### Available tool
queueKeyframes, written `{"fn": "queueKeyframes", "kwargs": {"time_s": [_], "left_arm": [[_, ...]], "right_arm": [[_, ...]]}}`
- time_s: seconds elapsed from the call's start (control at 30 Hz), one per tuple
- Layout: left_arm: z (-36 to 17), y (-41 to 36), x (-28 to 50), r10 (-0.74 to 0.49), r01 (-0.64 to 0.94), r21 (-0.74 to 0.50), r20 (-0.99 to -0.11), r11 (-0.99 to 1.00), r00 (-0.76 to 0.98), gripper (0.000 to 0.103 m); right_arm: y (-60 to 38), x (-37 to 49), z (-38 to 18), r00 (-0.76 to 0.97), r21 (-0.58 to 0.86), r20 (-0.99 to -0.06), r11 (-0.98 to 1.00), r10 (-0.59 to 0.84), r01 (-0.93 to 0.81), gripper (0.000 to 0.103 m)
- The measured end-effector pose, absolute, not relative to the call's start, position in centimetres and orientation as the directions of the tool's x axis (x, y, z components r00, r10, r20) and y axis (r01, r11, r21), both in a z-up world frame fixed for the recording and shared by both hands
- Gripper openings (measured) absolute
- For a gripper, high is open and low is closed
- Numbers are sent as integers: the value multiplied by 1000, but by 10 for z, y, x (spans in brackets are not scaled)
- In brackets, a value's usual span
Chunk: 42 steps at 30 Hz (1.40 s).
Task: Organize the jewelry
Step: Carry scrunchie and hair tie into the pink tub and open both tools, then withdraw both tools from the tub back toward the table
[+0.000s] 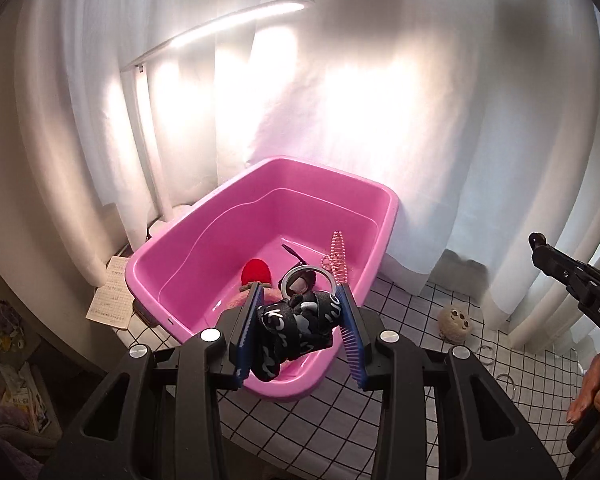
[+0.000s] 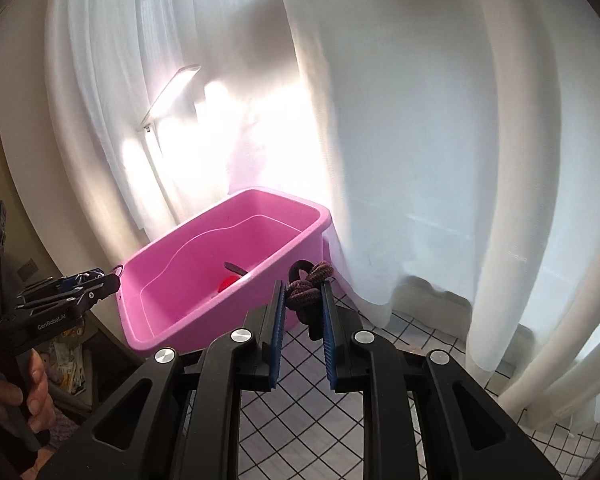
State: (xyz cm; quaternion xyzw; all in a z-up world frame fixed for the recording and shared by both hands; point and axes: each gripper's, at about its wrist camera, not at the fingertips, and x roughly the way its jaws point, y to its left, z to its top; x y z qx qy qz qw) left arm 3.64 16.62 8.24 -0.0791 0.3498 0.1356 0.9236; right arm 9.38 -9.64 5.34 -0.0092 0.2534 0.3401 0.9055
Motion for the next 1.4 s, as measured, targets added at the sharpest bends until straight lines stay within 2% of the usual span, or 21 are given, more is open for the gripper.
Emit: {"fn": "queueKeyframes", "kwargs": {"time_s": [0.27,0.47,0.77,1.07,1.13,1.17,1.2,1.23,1.3,1.4], "left_arm": [[60,249,89,176,-317,-57,-732,947,659,37],[32,285,116,125,-316,-90,-791,944,599,37],[3,298,141,76,-314,-108,-850,943,521,37],[-13,303,153,59,-310,-100,-884,946,464,39],[-14,303,153,62,-306,-91,-887,948,457,44],[-14,303,153,67,-305,-85,-887,949,456,48],[-13,302,152,76,-306,-77,-886,949,458,60],[-12,302,151,84,-308,-71,-883,949,463,72],[-8,302,149,90,-309,-72,-874,948,478,75],[-8,302,148,99,-310,-62,-874,949,475,76]], "right_arm": [[25,156,66,550,153,-529,710,646,-688,17],[90,192,52,487,139,-624,701,611,-700,17],[133,232,17,395,129,-759,714,517,-688,17],[147,251,-7,343,114,-829,733,442,-671,17],[149,254,-10,350,103,-834,743,427,-661,17],[150,256,-11,348,101,-837,744,422,-660,23],[150,256,-11,352,92,-840,748,412,-657,34],[151,258,-12,361,81,-841,753,404,-653,41],[151,257,-11,370,74,-838,755,402,-652,46],[151,257,-10,379,68,-835,759,398,-648,46]]}}
